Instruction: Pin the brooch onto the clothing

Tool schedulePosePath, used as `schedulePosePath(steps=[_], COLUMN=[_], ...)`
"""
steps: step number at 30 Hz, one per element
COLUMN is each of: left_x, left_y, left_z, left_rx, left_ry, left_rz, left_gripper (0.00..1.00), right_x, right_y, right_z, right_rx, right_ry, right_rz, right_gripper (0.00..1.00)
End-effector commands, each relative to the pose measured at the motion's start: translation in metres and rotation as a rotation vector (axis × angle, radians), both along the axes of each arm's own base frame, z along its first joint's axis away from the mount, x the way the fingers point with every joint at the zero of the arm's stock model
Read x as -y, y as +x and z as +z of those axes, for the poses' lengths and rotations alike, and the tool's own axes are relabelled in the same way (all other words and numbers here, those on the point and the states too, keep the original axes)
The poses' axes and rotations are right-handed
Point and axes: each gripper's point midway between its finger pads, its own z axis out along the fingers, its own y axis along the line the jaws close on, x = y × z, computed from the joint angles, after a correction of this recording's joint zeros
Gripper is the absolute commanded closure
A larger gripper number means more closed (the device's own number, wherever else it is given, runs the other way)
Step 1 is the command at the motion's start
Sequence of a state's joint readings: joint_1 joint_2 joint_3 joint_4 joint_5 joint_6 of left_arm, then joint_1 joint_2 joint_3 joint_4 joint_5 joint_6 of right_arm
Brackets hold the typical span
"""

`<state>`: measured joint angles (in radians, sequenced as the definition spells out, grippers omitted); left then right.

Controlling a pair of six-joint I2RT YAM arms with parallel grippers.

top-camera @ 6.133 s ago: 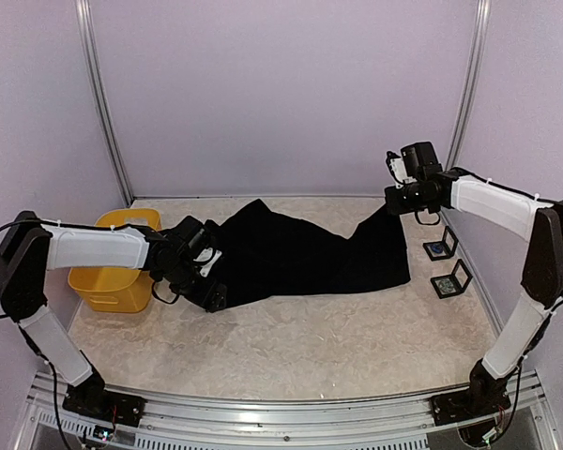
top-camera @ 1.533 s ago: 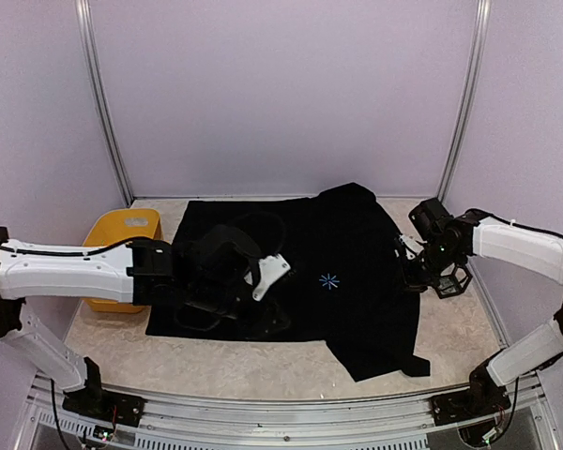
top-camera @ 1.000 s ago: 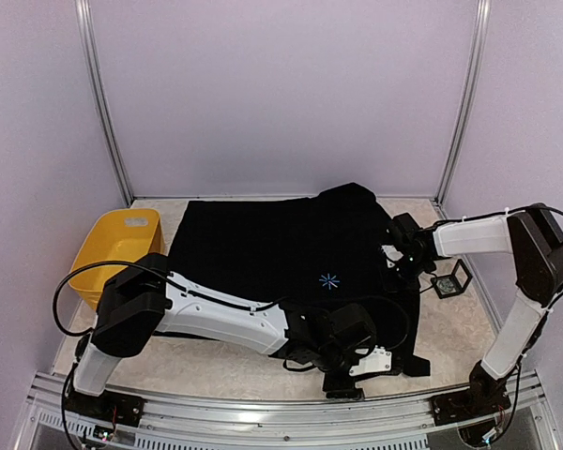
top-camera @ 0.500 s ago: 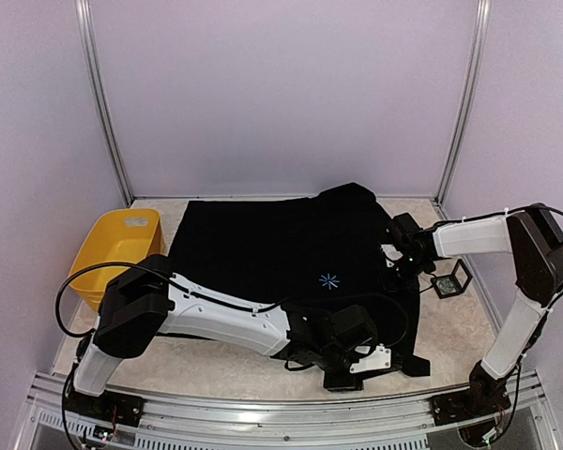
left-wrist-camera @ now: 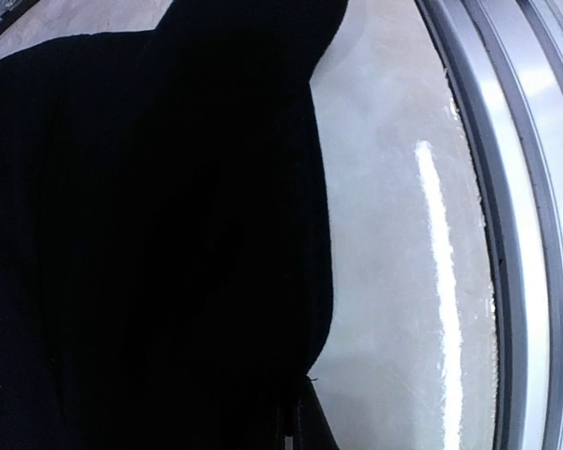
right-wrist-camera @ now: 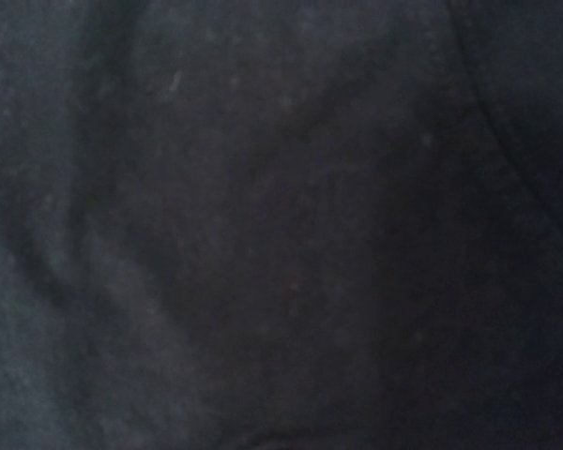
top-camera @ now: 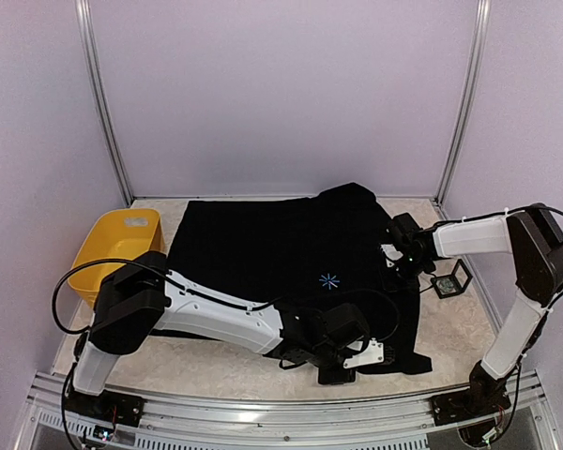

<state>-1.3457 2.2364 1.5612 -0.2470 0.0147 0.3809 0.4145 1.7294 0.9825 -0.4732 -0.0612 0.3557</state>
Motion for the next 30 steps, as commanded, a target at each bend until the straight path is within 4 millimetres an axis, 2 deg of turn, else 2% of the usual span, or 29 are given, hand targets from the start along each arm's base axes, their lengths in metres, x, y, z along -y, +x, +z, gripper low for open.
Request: schedulePosePath(steps=[1, 7, 9, 13, 14, 17, 19, 21, 22, 23, 25, 28, 30], left_x=[-0.017, -0.046, -0.048, -0.048, -0.048, -0.052, -0.06, -0.069, -0.076, -0.086, -0.113, -0.175, -0.223], left_y=[-0.025, -0.071, -0.077, -0.079, -0.078, -0.076, -0.066, -0.043, -0.025, -0.005, 0.05, 0.133, 0.174], left_z=[0.009, 0.045, 0.051, 0.059, 0.061, 0.074, 0.085, 0.115, 0.121, 0.137, 0.145, 0.136, 0.112], left_rx=[-0.085, -0.265, -0.288, -0.304, -0.3, -0.299, -0.296, -0.289, -0.292, -0.284, -0.264, -0.252, -0.254], left_ry=[0.024, -0.045, -0.061, -0.047, -0.04, -0.042, -0.071, -0.154, -0.181, -0.229, -0.287, -0.335, -0.294], left_rz=[-0.029, -0.126, -0.128, -0.129, -0.127, -0.132, -0.11, -0.043, 0.02, 0.092, 0.312, 0.702, 0.957], left_gripper=[1.0, 1.0, 1.0, 1.0, 0.92, 0.5, 0.39, 0.38, 0.38, 0.38, 0.37, 0.41, 0.45], right_x=[0.015, 0.019, 0.016, 0.003, 0.0, -0.011, -0.023, -0.043, -0.051, -0.057, -0.064, -0.07, -0.067], right_y=[0.005, 0.019, 0.019, 0.014, 0.012, 0.002, -0.008, -0.021, -0.028, -0.033, -0.04, -0.047, -0.051], right_z=[-0.004, -0.003, 0.005, 0.032, 0.038, 0.059, 0.063, 0.054, 0.048, 0.041, 0.03, 0.016, 0.009], right_rx=[0.009, 0.012, 0.019, 0.054, 0.061, 0.097, 0.114, 0.102, 0.087, 0.072, 0.047, 0.019, 0.0], right_ry=[-0.041, -0.094, -0.134, -0.207, -0.202, -0.174, -0.142, -0.083, -0.067, -0.066, -0.088, -0.081, -0.082], right_rz=[-0.03, -0.045, -0.023, 0.03, 0.032, 0.037, 0.056, 0.105, 0.125, 0.136, 0.149, 0.148, 0.134], right_gripper=[1.0, 1.0, 1.0, 1.0, 1.0, 1.0, 1.0, 1.0, 1.0, 1.0, 1.0, 1.0, 1.0])
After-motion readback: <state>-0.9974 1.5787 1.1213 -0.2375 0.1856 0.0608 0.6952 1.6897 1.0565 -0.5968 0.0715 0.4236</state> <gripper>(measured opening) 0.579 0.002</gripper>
